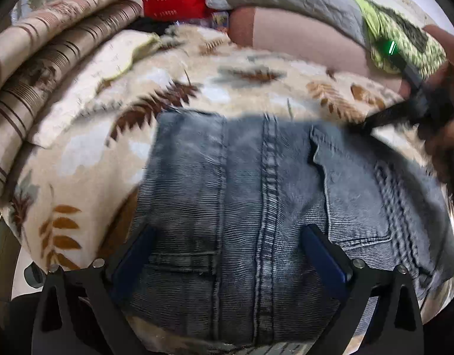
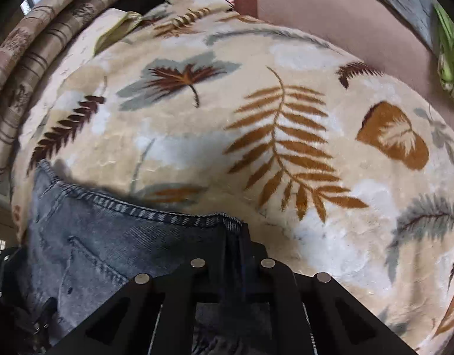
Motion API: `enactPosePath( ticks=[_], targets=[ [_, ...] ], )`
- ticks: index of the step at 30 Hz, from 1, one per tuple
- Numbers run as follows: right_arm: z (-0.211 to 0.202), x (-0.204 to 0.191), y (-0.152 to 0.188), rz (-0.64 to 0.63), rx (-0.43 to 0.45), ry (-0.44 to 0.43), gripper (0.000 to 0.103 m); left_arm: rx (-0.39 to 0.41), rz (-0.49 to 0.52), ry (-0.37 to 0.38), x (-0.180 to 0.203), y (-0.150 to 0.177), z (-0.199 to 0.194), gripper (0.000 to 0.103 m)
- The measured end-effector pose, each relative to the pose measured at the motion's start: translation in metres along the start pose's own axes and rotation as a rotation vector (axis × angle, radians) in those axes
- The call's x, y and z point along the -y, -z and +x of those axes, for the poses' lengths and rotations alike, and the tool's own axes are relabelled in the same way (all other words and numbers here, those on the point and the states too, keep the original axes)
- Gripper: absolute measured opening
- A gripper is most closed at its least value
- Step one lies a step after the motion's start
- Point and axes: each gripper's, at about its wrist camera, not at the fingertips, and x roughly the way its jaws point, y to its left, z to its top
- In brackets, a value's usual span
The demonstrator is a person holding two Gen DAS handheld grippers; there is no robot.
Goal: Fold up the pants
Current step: 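Grasp the jeans edge with the right tool and lift it toward the left tool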
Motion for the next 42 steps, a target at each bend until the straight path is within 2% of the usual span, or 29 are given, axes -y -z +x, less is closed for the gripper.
enactPosePath(
  ticks=[1,3,4,5,6,7,9,12,15,17,19,21,22,24,26,28,29,31,32,33,34,35,36,37,38,40,42],
  targets=[
    [0.008,0.0,0.002,0.004,0.008,0.024,0.007,0.037,-0.001,-0.006,-0.001,-0.002,-0.007,0.101],
    [0.011,0.004,0.002,0.045,0.024,0.011,0.007,0.1,0.007,-0.045,-0.002,-0.002,-0.019,0.101],
    [0.01,0.005,0.002,0.059,0.028,0.006,0.007,0.058,0.023,-0.07,-0.002,0.0,-0.008,0.101],
    [0.01,0.007,0.003,0.073,0.031,0.002,0.008,-0.057,0.046,-0.06,0.0,0.003,0.015,0.101],
    [0.009,0.007,0.005,0.078,0.038,-0.003,0.012,-0.108,0.038,-0.046,-0.003,0.007,0.03,0.103],
    [0.007,0.007,0.006,0.075,0.039,-0.015,0.012,-0.062,0.008,-0.028,-0.009,0.006,0.027,0.103],
    [-0.002,0.014,0.008,0.124,0.038,-0.043,0.014,-0.088,-0.008,-0.02,-0.012,0.003,0.026,0.103],
    [-0.043,0.021,0.017,0.204,0.115,-0.069,0.015,-0.083,-0.018,-0.012,-0.013,0.003,0.027,0.103],
    [-0.079,0.009,0.041,0.235,0.143,-0.232,0.015,-0.078,-0.018,-0.017,-0.011,0.004,0.029,0.103],
    [-0.082,-0.006,0.055,0.205,0.137,-0.285,0.015,-0.077,-0.027,-0.014,-0.012,0.004,0.029,0.103],
    [-0.059,-0.02,0.07,0.179,0.068,-0.259,0.018,-0.08,-0.027,-0.021,-0.012,0.002,0.029,0.103],
    [-0.013,-0.02,0.082,0.162,-0.067,-0.239,0.019,-0.094,-0.04,-0.032,-0.013,-0.001,0.023,0.103],
    [-0.015,-0.013,0.084,0.2,-0.004,-0.274,0.019,-0.089,-0.048,-0.034,-0.015,-0.001,0.016,0.103],
    [-0.036,-0.006,0.084,0.266,0.022,-0.313,0.019,-0.015,-0.073,-0.038,-0.019,-0.001,-0.01,0.103],
    [-0.059,-0.008,0.085,0.221,0.088,-0.276,0.02,0.03,-0.077,-0.019,-0.021,-0.001,-0.03,0.103],
    [-0.082,-0.007,0.095,0.202,0.126,-0.277,0.02,0.038,-0.041,-0.015,-0.016,0.004,-0.034,0.103],
    [-0.088,-0.004,0.104,0.216,0.135,-0.294,0.02,0.014,0.003,-0.038,-0.009,0.008,-0.026,0.103],
    [-0.097,0.012,0.132,0.292,0.14,-0.325,0.02,-0.075,0.079,-0.107,0.0,0.017,0.002,0.103],
    [-0.1,0.022,0.149,0.332,0.15,-0.34,0.02,-0.116,0.086,-0.105,0.001,0.022,0.017,0.103],
    [-0.097,0.029,0.162,0.363,0.151,-0.342,0.021,-0.094,0.059,-0.092,-0.002,0.024,0.02,0.103],
    [-0.089,0.036,0.172,0.388,0.133,-0.329,0.028,-0.095,0.054,-0.093,-0.003,0.023,0.019,0.103],
    [-0.068,0.043,0.185,0.41,0.065,-0.283,0.038,-0.094,0.063,-0.095,-0.002,0.022,0.018,0.103],
    [-0.055,0.048,0.19,0.417,0.026,-0.282,0.036,-0.088,0.078,-0.1,0.0,0.022,0.017,0.103],
    [-0.057,0.056,0.198,0.452,0.094,-0.327,0.036,-0.085,0.085,-0.098,0.0,0.022,0.017,0.103],
    [-0.066,0.059,0.2,0.498,0.111,-0.345,0.037,-0.084,0.077,-0.091,-0.001,0.023,0.017,0.103],
    [-0.09,0.059,0.204,0.502,0.189,-0.325,0.037,-0.092,0.061,-0.086,-0.003,0.021,0.017,0.103],
    [-0.114,0.061,0.217,0.513,0.288,-0.367,0.038,-0.087,0.063,-0.089,-0.002,0.022,0.017,0.103]
  ],
)
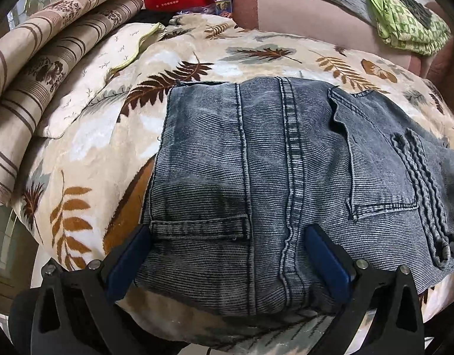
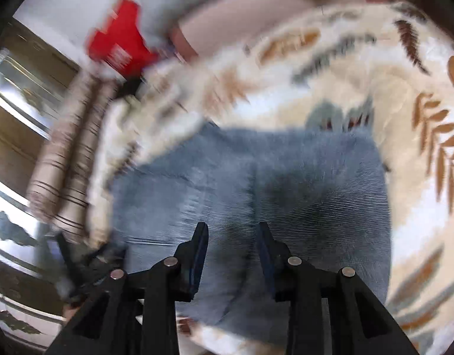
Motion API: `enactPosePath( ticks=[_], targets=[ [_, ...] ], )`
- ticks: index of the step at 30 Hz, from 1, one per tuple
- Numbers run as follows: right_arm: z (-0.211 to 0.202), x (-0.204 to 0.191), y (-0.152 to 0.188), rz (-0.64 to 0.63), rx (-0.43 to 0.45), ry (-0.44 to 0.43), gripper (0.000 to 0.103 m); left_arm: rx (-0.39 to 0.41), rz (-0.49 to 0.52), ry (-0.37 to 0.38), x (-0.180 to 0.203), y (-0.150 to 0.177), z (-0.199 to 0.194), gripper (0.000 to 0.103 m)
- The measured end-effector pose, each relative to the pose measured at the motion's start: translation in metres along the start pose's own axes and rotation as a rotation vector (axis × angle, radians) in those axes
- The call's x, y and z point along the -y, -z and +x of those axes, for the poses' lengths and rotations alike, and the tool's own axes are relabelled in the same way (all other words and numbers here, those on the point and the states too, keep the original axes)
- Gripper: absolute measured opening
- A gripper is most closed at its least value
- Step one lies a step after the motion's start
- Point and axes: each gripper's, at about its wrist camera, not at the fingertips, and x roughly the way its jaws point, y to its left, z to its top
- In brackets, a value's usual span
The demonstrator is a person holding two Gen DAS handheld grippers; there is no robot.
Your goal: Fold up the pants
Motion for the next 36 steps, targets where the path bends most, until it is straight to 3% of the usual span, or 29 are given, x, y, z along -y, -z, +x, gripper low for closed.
enactPosePath(
  ticks=[1,2,4,6,8,12,14,15,17,21,24,33,36],
  targets=[
    [-0.015,0.006,0.006,0.033,0.033,-0.038,0.041,0.0,-0.003,0.002,0.0,0.0,0.0,0.103],
    [-0.024,0.015,0.013,0.065,0.049,-0.046,0.056,-0.002,-0.005,0.003,-0.001,0.0,0.001,0.103],
    [-0.026,0.039,0.028,0.124,0.021,-0.016,0.073,0.0,-0.006,0.0,0.0,0.001,0.001,0.103],
    [-0.008,0.065,0.04,0.175,-0.073,0.025,0.066,0.001,-0.004,0.001,0.0,0.001,0.001,0.103],
    [-0.02,0.069,0.038,0.216,-0.034,-0.017,0.066,0.001,-0.005,0.002,-0.001,0.001,0.001,0.103],
    [-0.051,0.05,0.032,0.161,0.079,-0.046,0.066,0.005,-0.005,0.006,-0.001,0.001,0.002,0.103],
    [-0.041,0.058,0.038,0.179,0.041,-0.043,0.069,0.008,-0.008,0.005,-0.001,0.001,0.002,0.103],
    [-0.019,0.073,0.044,0.212,-0.048,0.015,0.067,0.008,-0.006,0.004,0.0,0.001,0.003,0.103],
    [-0.023,0.08,0.044,0.255,-0.028,-0.012,0.066,0.009,-0.01,0.012,-0.002,0.001,0.002,0.103],
    [-0.051,0.051,0.032,0.183,0.053,-0.042,0.067,0.016,-0.027,0.0,-0.002,-0.001,-0.006,0.103],
    [-0.048,0.024,0.028,0.116,0.044,-0.054,0.067,0.039,-0.032,-0.006,-0.002,-0.001,-0.021,0.103],
    [0.024,-0.079,0.015,-0.219,-0.088,0.045,0.067,0.054,-0.059,-0.009,-0.006,0.002,-0.041,0.103],
    [0.044,-0.102,-0.001,-0.263,-0.093,0.089,0.068,0.05,-0.071,0.003,-0.008,0.003,-0.042,0.103]
  ],
)
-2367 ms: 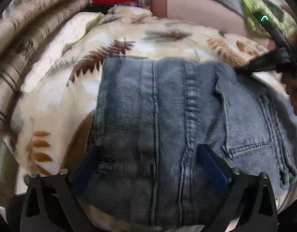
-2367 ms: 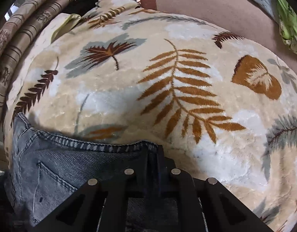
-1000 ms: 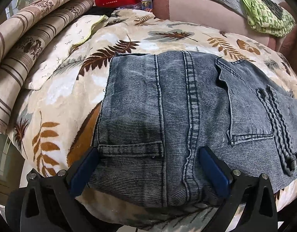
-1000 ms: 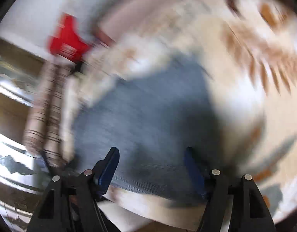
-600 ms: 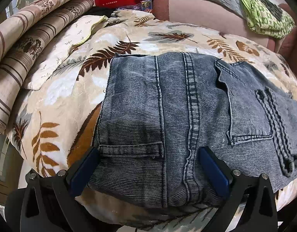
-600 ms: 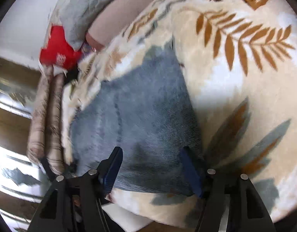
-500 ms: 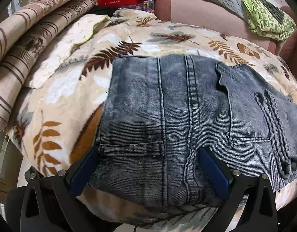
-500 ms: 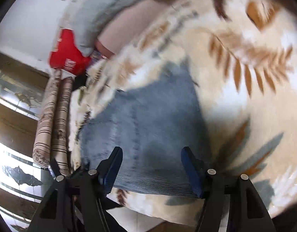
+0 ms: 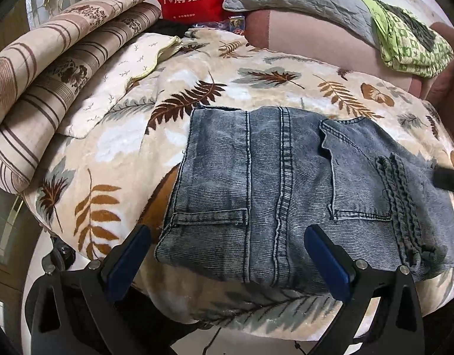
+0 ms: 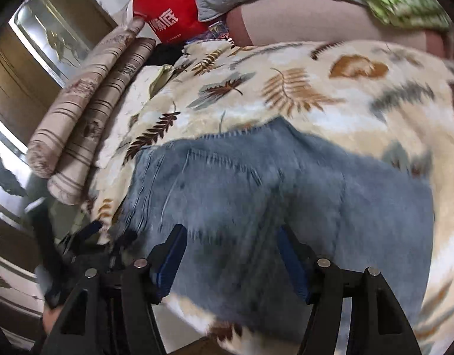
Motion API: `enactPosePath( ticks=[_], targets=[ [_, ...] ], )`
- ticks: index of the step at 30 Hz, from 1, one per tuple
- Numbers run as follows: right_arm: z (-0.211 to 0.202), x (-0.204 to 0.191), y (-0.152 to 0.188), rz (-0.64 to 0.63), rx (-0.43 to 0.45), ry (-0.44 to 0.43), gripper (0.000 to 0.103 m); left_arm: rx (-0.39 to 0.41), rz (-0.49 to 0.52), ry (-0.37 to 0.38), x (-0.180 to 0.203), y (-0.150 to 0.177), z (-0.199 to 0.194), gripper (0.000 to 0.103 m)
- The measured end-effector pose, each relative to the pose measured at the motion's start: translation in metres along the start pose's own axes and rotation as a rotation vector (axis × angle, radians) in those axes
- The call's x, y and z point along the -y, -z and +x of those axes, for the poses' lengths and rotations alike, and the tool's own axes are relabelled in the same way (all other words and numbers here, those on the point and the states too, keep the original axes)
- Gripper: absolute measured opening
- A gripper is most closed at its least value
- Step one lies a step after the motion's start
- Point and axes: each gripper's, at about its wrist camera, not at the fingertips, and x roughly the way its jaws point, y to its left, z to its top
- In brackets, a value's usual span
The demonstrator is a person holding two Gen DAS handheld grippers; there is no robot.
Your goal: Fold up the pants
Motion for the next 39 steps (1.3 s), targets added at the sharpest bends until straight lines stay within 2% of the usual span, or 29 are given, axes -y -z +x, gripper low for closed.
enactPosePath(
  ticks=[4,5,7,9,10,12,13,16,18,19,20,21,23,26,28,29,31,34,37,39],
  targets=[
    [0.04,-0.014,-0.024,0.015,-0.06,-0.058,0.072,-0.003,-0.019,0.003,-0.005,0.0,0.001,0.103],
    [0.06,-0.013,-0.026,0.028,-0.096,-0.061,0.075,-0.004,-0.027,0.002,-0.006,0.0,0.002,0.103],
    [0.096,-0.01,-0.022,0.043,-0.201,-0.013,0.078,-0.015,-0.033,0.007,-0.008,0.0,0.005,0.103],
    [0.101,-0.021,-0.023,-0.03,-0.174,0.029,0.079,-0.012,-0.031,0.007,-0.009,0.0,0.004,0.103],
    [0.098,-0.028,-0.026,-0.039,-0.205,0.041,0.079,-0.011,-0.033,0.002,-0.01,0.001,0.004,0.103],
    [0.083,-0.033,-0.033,-0.012,-0.179,-0.022,0.079,-0.015,-0.052,0.006,-0.014,0.0,0.006,0.103],
    [0.072,-0.036,-0.04,-0.008,-0.131,-0.028,0.079,-0.016,-0.058,0.008,-0.016,0.0,0.007,0.103],
    [0.071,-0.039,-0.053,0.004,-0.086,-0.04,0.079,-0.017,-0.054,0.002,-0.016,0.0,0.007,0.103],
    [0.095,-0.03,-0.056,0.05,-0.132,-0.063,0.081,-0.02,-0.062,0.001,-0.018,0.0,0.007,0.103],
    [0.121,-0.022,-0.053,0.085,-0.208,-0.054,0.082,-0.024,-0.063,0.004,-0.018,-0.001,0.008,0.103],
    [0.135,-0.018,-0.05,0.089,-0.231,-0.051,0.086,-0.026,-0.063,0.002,-0.019,-0.001,0.008,0.103],
    [0.132,-0.021,-0.05,0.072,-0.205,-0.055,0.089,-0.024,-0.06,0.0,-0.019,-0.001,0.007,0.103],
    [0.119,-0.034,-0.054,0.043,-0.21,-0.056,0.089,-0.021,-0.062,-0.001,-0.02,-0.001,0.007,0.103],
    [0.093,-0.038,-0.054,0.034,-0.157,-0.074,0.088,-0.018,-0.085,0.024,-0.024,-0.001,0.004,0.103],
    [0.073,-0.032,-0.048,0.047,-0.12,-0.086,0.088,-0.004,-0.134,0.073,-0.032,0.0,-0.003,0.103],
    [0.063,-0.028,-0.041,0.059,-0.114,-0.096,0.088,0.005,-0.19,0.124,-0.041,0.002,-0.008,0.103],
    [0.05,-0.022,-0.028,0.057,-0.119,-0.101,0.088,-0.003,-0.339,0.208,-0.06,0.01,-0.012,0.103],
    [0.041,-0.021,-0.009,0.01,-0.149,-0.082,0.088,-0.084,-0.564,0.396,-0.079,0.027,-0.002,0.103],
    [0.048,-0.033,0.004,-0.094,-0.177,-0.004,0.088,-0.147,-0.644,0.477,-0.078,0.034,0.009,0.103],
    [0.052,-0.034,0.006,-0.103,-0.19,-0.006,0.088,-0.177,-0.685,0.53,-0.075,0.034,0.016,0.103]
  ],
)
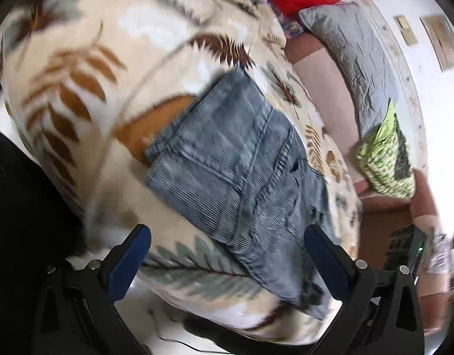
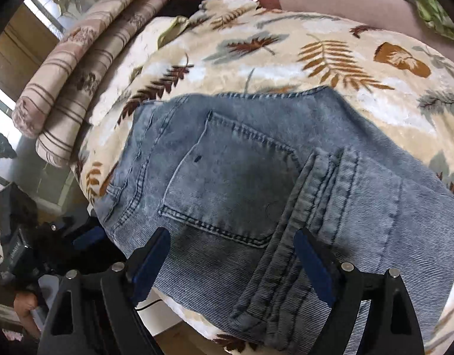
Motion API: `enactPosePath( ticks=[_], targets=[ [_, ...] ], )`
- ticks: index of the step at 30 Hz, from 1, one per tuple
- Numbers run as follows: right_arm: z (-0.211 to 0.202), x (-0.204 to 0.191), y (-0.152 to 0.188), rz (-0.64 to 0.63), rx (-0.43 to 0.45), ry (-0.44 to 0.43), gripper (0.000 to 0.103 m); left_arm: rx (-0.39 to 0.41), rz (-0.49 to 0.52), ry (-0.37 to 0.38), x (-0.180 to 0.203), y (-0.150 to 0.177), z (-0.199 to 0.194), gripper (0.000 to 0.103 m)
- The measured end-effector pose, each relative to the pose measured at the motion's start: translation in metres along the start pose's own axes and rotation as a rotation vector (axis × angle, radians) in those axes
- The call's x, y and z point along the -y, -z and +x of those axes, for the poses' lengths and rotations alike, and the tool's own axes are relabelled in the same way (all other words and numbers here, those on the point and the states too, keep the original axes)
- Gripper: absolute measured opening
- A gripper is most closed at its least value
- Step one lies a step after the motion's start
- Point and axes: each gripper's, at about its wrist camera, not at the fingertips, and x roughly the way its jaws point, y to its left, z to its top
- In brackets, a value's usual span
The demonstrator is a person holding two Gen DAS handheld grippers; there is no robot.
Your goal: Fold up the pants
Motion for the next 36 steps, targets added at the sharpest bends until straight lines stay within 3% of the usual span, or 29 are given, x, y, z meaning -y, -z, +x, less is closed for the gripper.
enactPosePath(
  ticks=[5,7,9,12,14,15,16,17,19,22,25,27,30,34,36],
  targets=[
    [0.012,-0.013,-0.009,-0.01,0.024,-0.086,0.088,0.002,-0.05,0.077,-0.001,-0.009,0.014,0.103],
    [0.042,-0.015,-0.005,-0.04,-0.066,-0.035,0.09,-0.016,-0.064,0.087,-0.003,-0.014,0.026,0.102],
    [0.041,-0.024,-0.001,-0.073,-0.01,-0.023,0.096,-0.001,-0.076,0.082,-0.004,-0.015,0.03,0.102],
    [0.043,-0.029,-0.001,-0.093,-0.026,-0.008,0.096,0.04,-0.062,0.099,0.0,-0.022,0.027,0.1],
    [0.042,-0.025,-0.003,-0.066,-0.028,-0.029,0.096,0.047,-0.076,0.092,-0.001,-0.026,0.027,0.087],
    [0.042,-0.023,-0.004,-0.046,-0.03,-0.042,0.096,0.042,-0.074,0.065,-0.001,-0.029,0.03,0.067],
    [0.041,-0.02,-0.005,-0.031,-0.029,-0.055,0.096,0.04,-0.06,0.015,-0.001,-0.031,0.033,0.037],
    [0.041,-0.018,-0.005,-0.022,-0.029,-0.063,0.096,0.041,-0.049,-0.014,-0.001,-0.032,0.035,0.028],
    [0.041,-0.017,-0.007,-0.013,-0.031,-0.07,0.096,0.041,-0.041,-0.015,-0.002,-0.034,0.036,0.023],
    [0.032,-0.017,-0.006,0.02,-0.04,-0.076,0.095,0.069,0.026,-0.047,0.01,-0.032,0.031,0.019],
    [0.009,-0.019,-0.012,0.056,0.038,-0.149,0.095,0.079,0.073,-0.08,0.018,-0.032,0.031,0.018],
    [0.009,-0.022,-0.017,0.048,0.06,-0.127,0.095,0.083,0.091,-0.095,0.019,-0.032,0.03,0.018],
    [0.054,-0.017,-0.014,0.045,-0.086,-0.075,0.096,0.091,0.125,-0.118,0.024,-0.03,0.028,0.018],
    [0.025,-0.027,-0.019,0.033,-0.023,-0.138,0.096,0.102,0.157,-0.144,0.027,-0.027,0.026,0.018],
    [0.018,-0.028,-0.023,0.019,0.028,-0.099,0.096,0.107,0.175,-0.155,0.029,-0.026,0.025,0.018]
  ],
)
